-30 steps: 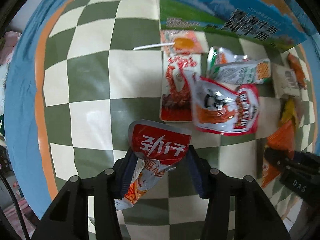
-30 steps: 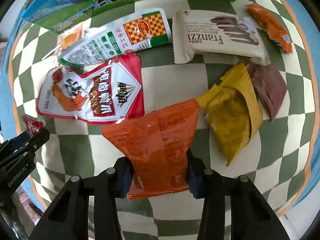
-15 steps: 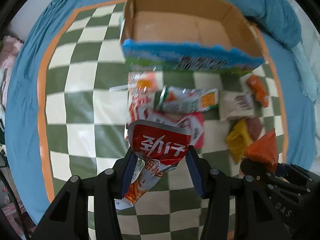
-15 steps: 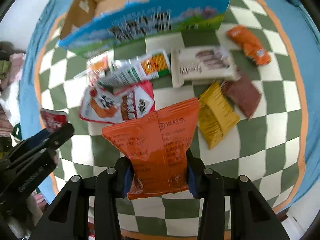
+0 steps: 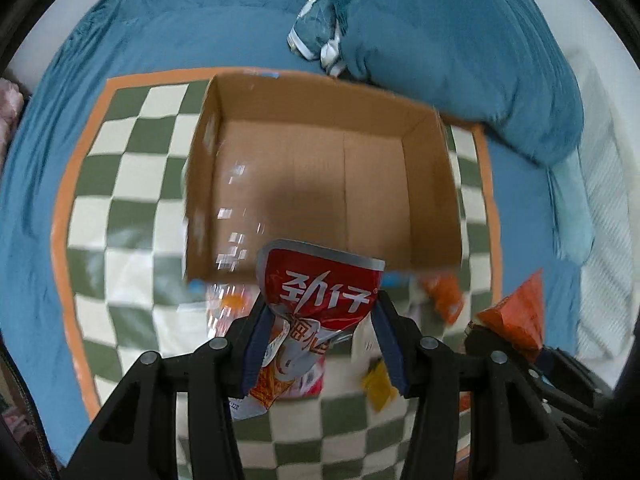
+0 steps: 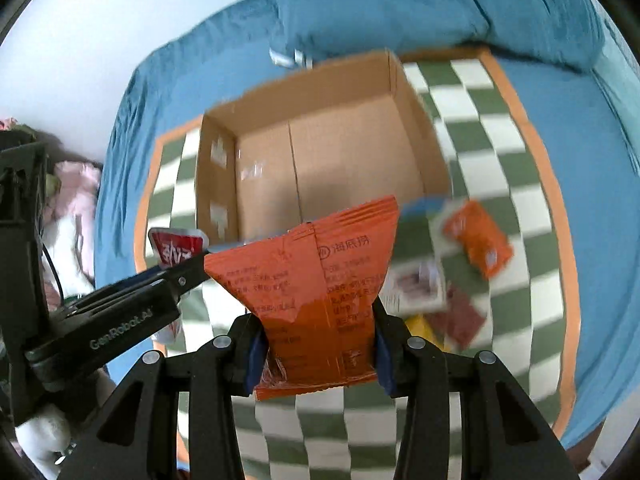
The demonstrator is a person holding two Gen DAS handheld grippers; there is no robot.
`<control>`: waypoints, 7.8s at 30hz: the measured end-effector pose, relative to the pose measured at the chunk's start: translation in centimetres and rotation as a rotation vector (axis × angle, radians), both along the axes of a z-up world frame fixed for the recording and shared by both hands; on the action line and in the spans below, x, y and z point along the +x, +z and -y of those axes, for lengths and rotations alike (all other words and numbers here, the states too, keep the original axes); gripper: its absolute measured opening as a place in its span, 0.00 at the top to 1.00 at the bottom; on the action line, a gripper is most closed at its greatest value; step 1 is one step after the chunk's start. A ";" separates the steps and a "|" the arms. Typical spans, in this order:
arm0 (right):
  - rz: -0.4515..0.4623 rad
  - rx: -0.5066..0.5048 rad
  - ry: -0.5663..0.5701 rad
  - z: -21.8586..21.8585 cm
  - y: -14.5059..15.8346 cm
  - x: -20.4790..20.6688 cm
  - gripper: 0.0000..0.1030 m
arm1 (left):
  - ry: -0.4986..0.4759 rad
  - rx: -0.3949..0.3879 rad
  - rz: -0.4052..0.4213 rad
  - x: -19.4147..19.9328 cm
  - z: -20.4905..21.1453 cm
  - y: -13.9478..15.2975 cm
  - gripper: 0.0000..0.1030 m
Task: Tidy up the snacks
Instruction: 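Carry both packets over the cardboard box and open both tools, then move both tools back toward the remaining snacks, then grasp the white spicy-strip packet with left tool while right grasps yellow packet, then carry both packets into the box and open both tools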
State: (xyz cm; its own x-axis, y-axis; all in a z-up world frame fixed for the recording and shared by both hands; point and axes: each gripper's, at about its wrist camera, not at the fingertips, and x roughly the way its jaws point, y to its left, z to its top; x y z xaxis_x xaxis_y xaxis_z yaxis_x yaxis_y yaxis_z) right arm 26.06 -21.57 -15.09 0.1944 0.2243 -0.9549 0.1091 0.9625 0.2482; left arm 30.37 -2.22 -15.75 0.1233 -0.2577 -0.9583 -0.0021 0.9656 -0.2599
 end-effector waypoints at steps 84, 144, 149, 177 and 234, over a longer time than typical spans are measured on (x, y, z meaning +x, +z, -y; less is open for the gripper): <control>-0.247 -0.058 -0.106 6.3 -16.3 -7.5 0.08 | 0.630 -0.217 -0.500 -12.6 -5.0 -18.8 0.12; -0.367 -0.212 0.186 1.3 -26.0 -9.2 0.63 | 0.509 0.027 -0.416 -14.0 0.0 -19.3 0.84; -0.335 -0.186 0.180 3.1 -23.7 -10.4 0.64 | 0.475 0.032 -0.402 -14.8 0.9 -18.5 0.87; -0.161 -0.038 0.143 3.2 -12.6 -8.4 0.65 | 0.474 -0.120 -0.264 -15.2 -2.8 -9.2 0.91; -0.206 0.035 0.157 -5.9 -16.7 15.3 0.20 | 0.089 0.259 -0.223 8.4 -4.4 -9.2 0.26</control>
State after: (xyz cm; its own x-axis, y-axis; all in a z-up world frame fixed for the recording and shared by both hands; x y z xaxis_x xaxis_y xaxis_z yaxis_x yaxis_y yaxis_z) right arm 41.32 -15.69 -31.77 -0.0432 0.2704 -0.9618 0.0104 0.9628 0.2702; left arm 38.76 2.21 -24.97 -0.0854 -0.0002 -0.9964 -0.1179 0.9930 0.0099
